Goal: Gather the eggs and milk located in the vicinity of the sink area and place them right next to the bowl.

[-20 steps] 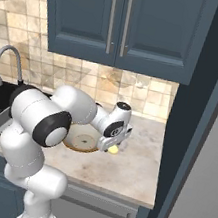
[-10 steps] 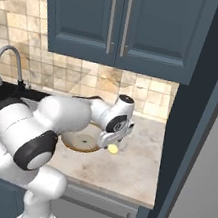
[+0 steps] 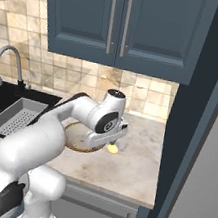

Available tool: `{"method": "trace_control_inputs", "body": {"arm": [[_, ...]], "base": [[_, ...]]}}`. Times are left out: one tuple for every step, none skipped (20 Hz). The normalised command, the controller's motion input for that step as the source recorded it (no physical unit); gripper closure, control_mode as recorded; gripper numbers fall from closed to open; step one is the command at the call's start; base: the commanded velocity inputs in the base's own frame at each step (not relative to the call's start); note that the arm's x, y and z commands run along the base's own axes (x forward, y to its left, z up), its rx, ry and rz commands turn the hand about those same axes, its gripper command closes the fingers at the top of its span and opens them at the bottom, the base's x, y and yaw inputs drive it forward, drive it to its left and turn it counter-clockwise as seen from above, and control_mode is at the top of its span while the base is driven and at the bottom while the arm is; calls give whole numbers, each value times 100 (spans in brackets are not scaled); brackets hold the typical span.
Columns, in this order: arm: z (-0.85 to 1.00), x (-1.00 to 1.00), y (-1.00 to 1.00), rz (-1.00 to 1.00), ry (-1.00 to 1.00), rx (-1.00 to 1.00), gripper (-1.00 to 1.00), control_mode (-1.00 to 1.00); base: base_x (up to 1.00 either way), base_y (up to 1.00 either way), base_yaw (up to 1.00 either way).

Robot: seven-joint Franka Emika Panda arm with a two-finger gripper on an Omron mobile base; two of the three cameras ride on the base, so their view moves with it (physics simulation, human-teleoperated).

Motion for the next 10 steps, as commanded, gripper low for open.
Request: {"method": "trace_control_inputs", "body": {"arm": [[29, -80, 39, -39, 0, -5, -100, -100], [26, -66, 30, -42, 0, -3, -100, -100], [19, -53, 31, -45, 0, -1, -100, -100], [15, -23, 44, -51, -1, 0, -100, -100], [0, 0, 48, -60, 0, 0, -100, -100], [0, 0, 26, -61, 0, 0, -100, -100], [0, 0, 33, -62, 0, 0, -100, -100], [0, 5, 16, -57, 0, 0, -100, -100], [0, 0, 6, -53, 0, 0, -100, -100], [0, 4, 1, -55, 0, 0, -100, -100]], "base": [[0, 0, 0], [0, 0, 0], [0, 0, 0], [0, 0, 0], [0, 0, 0], [0, 0, 0], [0, 0, 0], [0, 0, 0], [0, 0, 0], [0, 0, 0]]}}
